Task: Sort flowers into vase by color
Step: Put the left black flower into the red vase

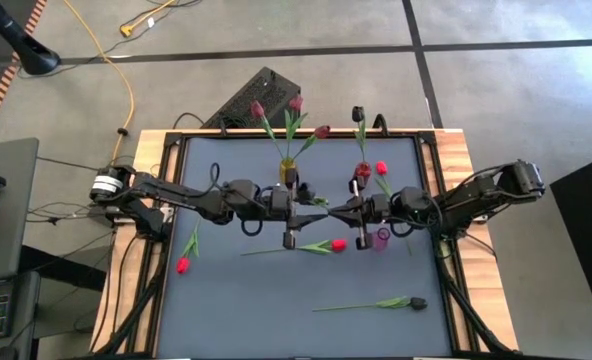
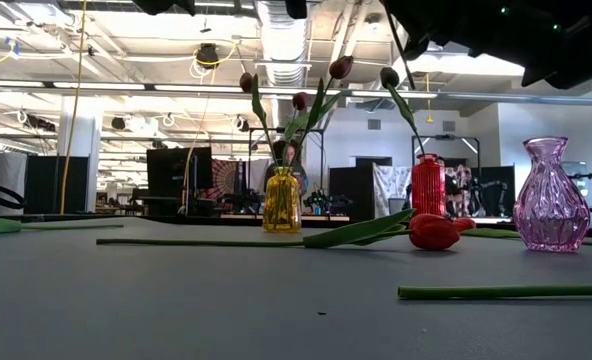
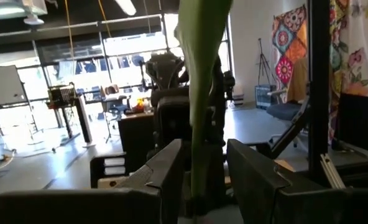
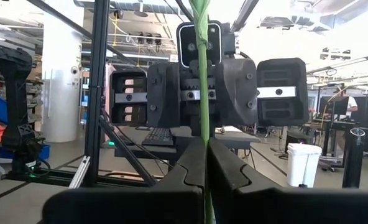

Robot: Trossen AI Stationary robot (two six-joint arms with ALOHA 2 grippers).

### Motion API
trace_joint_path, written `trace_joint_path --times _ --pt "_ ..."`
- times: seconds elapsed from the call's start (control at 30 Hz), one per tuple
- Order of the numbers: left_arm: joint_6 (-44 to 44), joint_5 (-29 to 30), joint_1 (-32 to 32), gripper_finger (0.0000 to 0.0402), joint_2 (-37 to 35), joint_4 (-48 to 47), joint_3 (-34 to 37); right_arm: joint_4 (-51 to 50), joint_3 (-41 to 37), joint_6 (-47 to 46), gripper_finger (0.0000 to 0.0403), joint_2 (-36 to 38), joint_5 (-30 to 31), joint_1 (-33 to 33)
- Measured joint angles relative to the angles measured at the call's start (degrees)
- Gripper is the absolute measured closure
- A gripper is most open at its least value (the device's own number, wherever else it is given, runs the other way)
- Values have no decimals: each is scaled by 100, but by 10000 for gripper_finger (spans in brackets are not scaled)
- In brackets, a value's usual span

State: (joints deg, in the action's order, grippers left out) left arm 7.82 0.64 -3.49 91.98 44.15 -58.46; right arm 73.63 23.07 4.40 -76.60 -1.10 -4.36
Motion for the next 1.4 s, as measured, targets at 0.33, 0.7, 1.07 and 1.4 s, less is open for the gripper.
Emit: trace_joint_path --times 0.33,0.7,1.07,1.4 --pt "-1 7 1 344 1 125 -2 -9 0 15 372 0 7 2" --pt "-35 15 28 400 3 172 -2 -167 0 13 349 0 0 2" --pt "-302 116 69 401 3 -143 -4 -419 0 15 342 -1 -7 -3" --pt "-609 70 144 401 3 -800 -4 -1067 0 -529 238 0 -4 88"
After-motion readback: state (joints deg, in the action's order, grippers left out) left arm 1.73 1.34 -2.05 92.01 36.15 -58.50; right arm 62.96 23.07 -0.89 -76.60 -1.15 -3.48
